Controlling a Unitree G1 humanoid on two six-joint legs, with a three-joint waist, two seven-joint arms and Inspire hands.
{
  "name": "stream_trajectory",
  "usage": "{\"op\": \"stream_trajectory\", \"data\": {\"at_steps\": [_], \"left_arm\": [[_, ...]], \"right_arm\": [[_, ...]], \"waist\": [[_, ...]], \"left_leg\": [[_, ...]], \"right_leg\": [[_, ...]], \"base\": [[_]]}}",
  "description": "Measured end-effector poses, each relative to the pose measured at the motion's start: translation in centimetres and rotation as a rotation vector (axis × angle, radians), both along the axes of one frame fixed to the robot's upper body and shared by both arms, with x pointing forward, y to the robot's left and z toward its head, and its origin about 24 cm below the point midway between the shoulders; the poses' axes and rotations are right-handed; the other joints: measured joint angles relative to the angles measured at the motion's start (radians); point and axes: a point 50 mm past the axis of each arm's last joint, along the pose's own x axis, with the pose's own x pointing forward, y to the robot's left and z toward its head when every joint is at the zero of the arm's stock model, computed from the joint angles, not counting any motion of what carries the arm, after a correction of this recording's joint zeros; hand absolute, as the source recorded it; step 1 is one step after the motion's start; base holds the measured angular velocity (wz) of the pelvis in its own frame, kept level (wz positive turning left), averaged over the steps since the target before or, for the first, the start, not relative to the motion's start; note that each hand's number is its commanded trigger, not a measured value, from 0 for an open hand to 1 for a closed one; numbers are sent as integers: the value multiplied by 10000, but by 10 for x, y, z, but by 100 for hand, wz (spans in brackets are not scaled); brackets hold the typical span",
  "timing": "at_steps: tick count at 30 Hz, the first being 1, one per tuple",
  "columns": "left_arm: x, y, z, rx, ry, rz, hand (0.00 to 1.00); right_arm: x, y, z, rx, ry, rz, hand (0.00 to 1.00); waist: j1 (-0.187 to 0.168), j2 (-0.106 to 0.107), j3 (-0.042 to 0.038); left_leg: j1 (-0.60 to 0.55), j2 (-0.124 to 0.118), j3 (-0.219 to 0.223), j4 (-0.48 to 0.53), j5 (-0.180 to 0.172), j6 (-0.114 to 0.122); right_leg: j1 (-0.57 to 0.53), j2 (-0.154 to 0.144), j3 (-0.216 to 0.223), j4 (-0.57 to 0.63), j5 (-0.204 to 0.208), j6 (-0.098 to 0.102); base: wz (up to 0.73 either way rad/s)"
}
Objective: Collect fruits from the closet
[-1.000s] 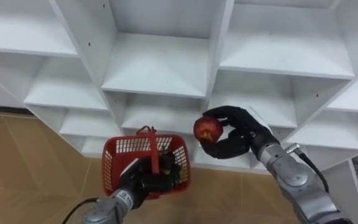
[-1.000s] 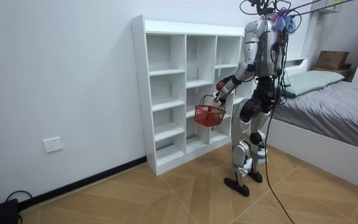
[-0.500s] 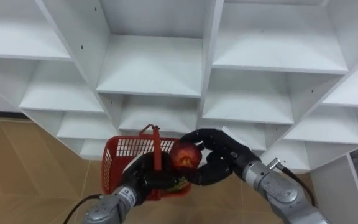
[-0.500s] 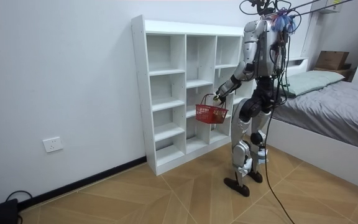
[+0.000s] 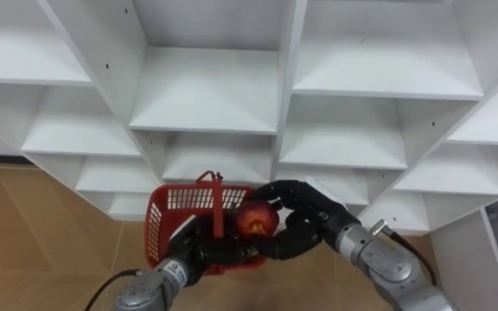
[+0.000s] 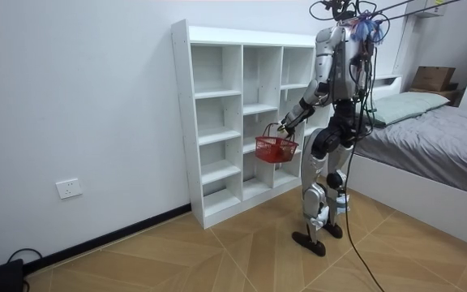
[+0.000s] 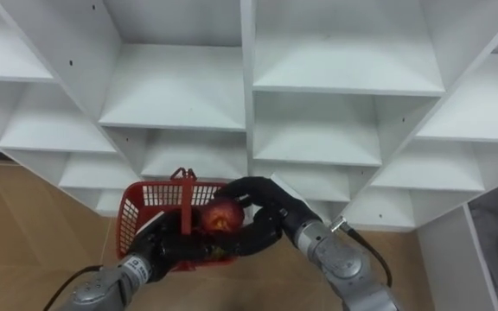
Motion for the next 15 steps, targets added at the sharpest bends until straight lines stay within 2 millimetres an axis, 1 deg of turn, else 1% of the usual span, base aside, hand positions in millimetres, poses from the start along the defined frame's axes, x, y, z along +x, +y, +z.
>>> {"op": "stream_trajectory", "data": {"at_steps": [6,11,15], "left_arm": [[-2,1,-1,152,46,-185,100],[-2,0,-1,111,44,-216,100],[-2,-1,-1,66,46,-211,100]], "right_arm": [[-2,1,-2,10,127,75,100],[-2,-2,-3,169,274,-59,100],[-4,-5,-7,485,556,-337,100]], "waist": [[8,32,23],[13,134,87],[8,158,89]], "left_leg": [[-54,5,-16,6,-1,0],[-58,6,-9,7,-2,-1],[-50,10,-16,4,-1,-1]], "right_leg": [[-26,-1,-43,-13,0,0],[-32,-10,-67,-12,0,0],[1,-3,-83,-66,3,-3]], "base": [[0],[0],[0]]}}
